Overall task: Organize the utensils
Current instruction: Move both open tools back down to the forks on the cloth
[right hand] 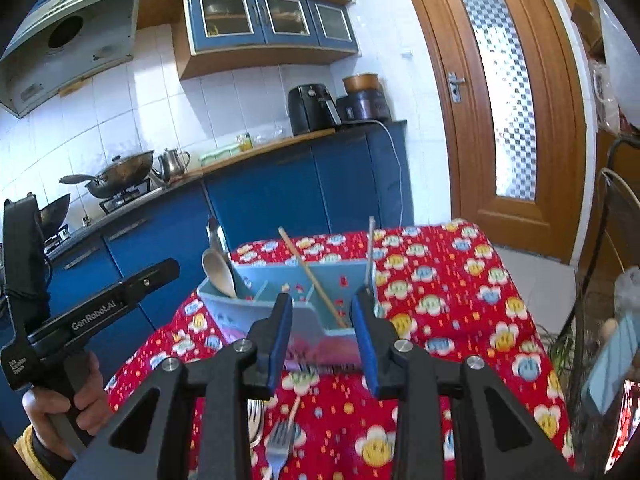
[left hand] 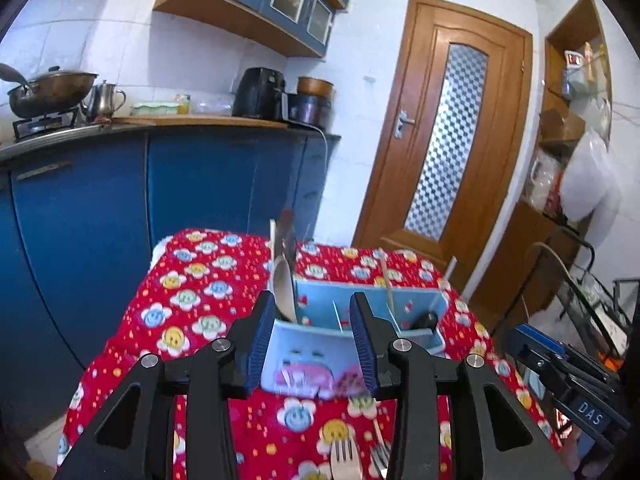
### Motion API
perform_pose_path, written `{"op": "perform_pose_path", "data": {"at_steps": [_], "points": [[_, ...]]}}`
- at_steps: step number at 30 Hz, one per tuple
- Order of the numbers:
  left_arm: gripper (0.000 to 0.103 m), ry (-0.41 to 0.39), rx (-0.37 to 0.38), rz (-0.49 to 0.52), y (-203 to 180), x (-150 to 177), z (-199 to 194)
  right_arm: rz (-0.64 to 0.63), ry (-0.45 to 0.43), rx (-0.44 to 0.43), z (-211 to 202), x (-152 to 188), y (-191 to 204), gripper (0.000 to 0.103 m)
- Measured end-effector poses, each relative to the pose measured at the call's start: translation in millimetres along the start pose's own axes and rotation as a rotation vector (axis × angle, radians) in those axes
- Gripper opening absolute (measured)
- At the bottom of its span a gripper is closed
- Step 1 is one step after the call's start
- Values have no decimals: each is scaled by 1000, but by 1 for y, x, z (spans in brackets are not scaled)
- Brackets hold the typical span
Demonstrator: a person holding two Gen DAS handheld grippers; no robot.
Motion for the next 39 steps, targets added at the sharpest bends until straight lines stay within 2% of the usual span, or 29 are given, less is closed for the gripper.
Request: {"op": "perform_pose_path", "data": {"at_steps": [12,22,32,39], "points": [[40,164,-15,38,-6,50,-7,39,95,-3,-22,45,-7,39],[40,318,-14,85,-19,96,1,65,191,-2,-13,85,-21,40],[40,474,-3,83,-23,135,11,71,238,8,-8,102,-32,44],[40,524,3,68,-31,143,11,96,262,-28,-5,108,-39,45]]}}
Point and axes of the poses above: each gripper's, at about its wrist camera, not at the fingertips, and z roughly the way its jaws point, y to its left, x to its underside, the point moved 6 cm from there along z, roughly the way its jaws point, and after that the axes turned 1 degree about z, right-handed, at the moved point
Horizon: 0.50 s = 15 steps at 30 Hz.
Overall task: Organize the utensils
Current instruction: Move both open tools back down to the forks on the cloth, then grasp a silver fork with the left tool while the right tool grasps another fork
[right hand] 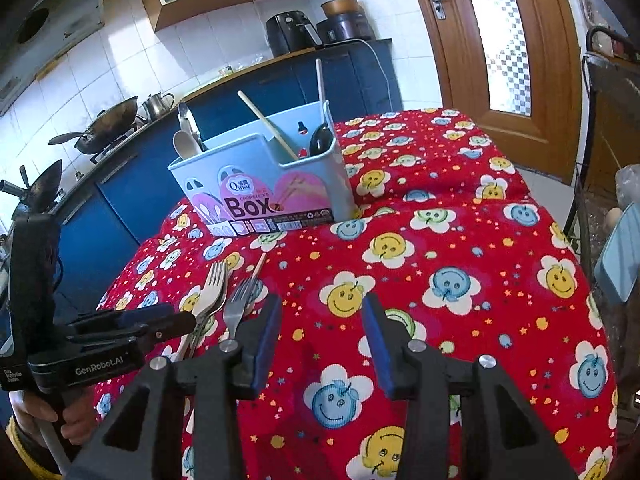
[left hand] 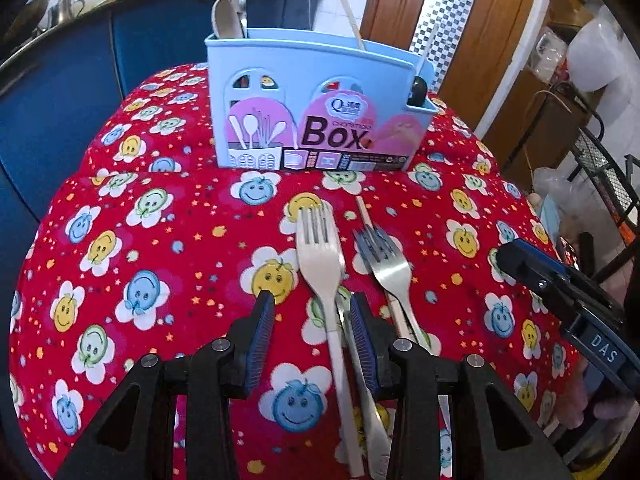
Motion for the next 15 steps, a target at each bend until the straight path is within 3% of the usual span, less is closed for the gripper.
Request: {"op": "perform_pose_path", "data": {"at_steps": [5,12,15], "points": [[40,3,-15,5,-4,1,2,-5,17,-18,3,2,0,45],[11,32,33,-20,-1,2,9,-1,25,-28,6,4,1,45],[8,48,77,-41,1,1,12,-2,26,-22,6,4,2,45]]}}
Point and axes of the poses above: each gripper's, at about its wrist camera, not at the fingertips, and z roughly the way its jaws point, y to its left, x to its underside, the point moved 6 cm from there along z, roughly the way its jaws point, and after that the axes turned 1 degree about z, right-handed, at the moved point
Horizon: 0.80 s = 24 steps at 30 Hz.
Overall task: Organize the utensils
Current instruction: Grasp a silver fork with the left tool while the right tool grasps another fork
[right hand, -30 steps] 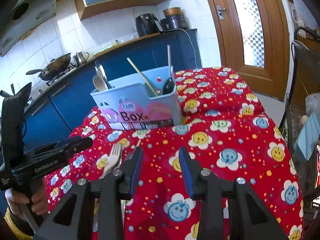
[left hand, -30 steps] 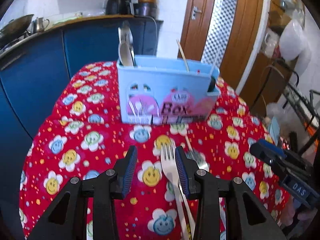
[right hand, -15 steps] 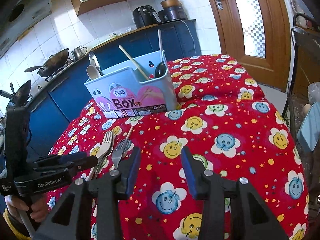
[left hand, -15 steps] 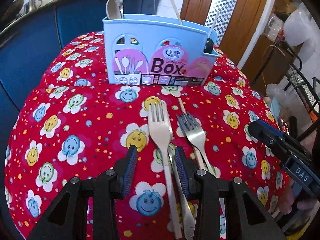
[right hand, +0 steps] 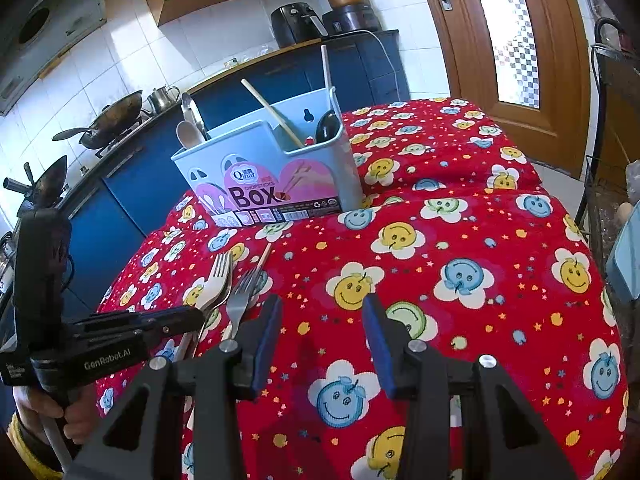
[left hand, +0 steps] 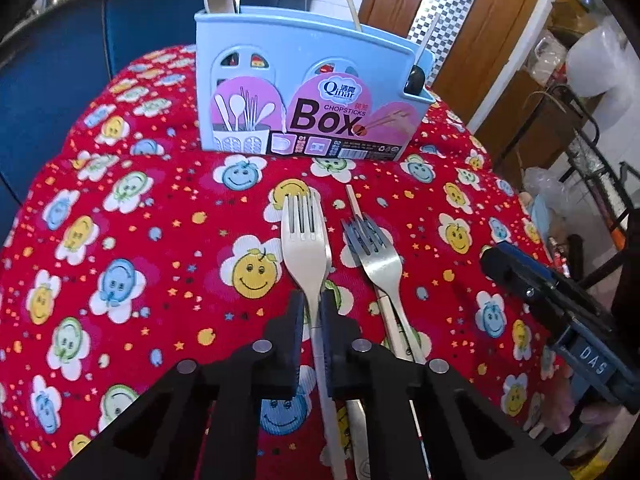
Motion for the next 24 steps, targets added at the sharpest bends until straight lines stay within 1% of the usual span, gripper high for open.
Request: {"op": "perform_pose_path", "data": {"at_steps": [5,10,16,20,24], "points": [[7,22,55,-33,7,-4,3,-1,-3,6,-2,2,7,45],[6,0,81,-51,10,-1,-1,-7,2,11,-3,4,16,45],[6,-72,96,-52,22,-1,-22,-14,15,18,-2,5,24,45],[6,-144,90,-47,31,-6,-39,-12,63,-2,8,7,33,45],[6,-202,97,-32,37,-9,-52,-30,107,-2,22,8,39,45]]}}
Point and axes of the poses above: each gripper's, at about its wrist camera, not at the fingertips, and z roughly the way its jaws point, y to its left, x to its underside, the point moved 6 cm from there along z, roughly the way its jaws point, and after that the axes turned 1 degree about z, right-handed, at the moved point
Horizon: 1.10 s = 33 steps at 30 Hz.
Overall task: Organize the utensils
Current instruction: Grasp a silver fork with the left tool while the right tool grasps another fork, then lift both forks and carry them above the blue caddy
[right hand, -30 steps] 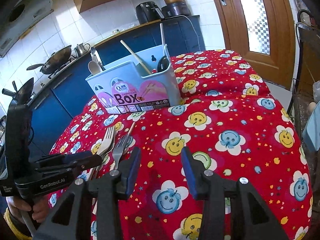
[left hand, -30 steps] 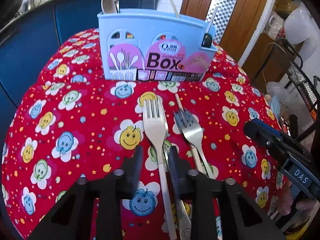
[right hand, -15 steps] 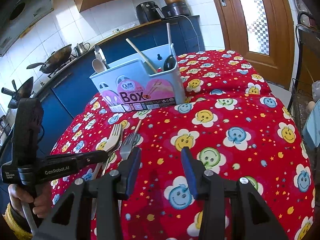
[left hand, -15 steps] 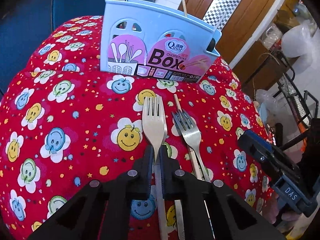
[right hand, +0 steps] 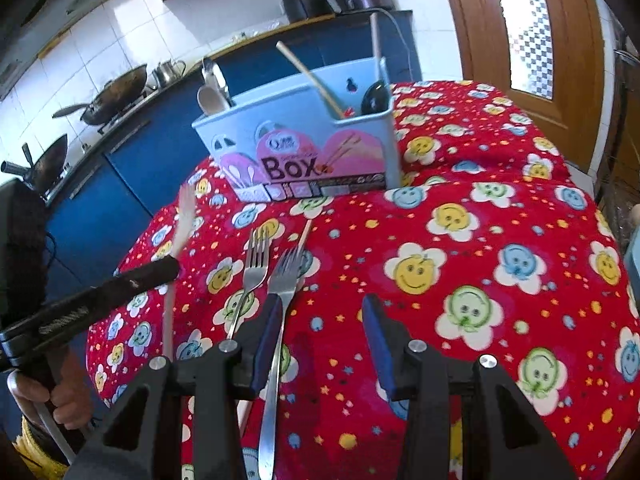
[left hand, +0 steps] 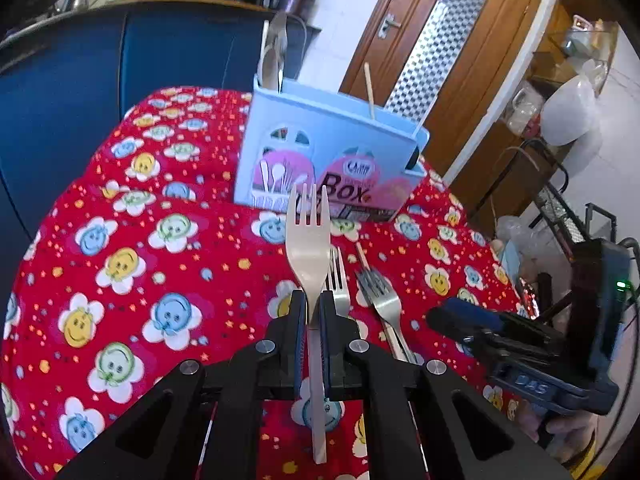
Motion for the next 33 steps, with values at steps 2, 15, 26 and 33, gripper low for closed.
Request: {"op": "perform_pose_path", "data": {"at_steps": [2,15,26,33], "points": [[6,-19,3,-1,3,-1,-3,-5,26,-1,8,0,3,45],[6,-75,50,-27,13,-6,-14,-33,117,-54,40,-10,20,30],[6,-87,58,-19,8,-7,-15,-60,127,-133,36,-8,29,4],[6,-123,57,-10,5,-13,-20,-23,48,-165,13,-18,25,3]]}}
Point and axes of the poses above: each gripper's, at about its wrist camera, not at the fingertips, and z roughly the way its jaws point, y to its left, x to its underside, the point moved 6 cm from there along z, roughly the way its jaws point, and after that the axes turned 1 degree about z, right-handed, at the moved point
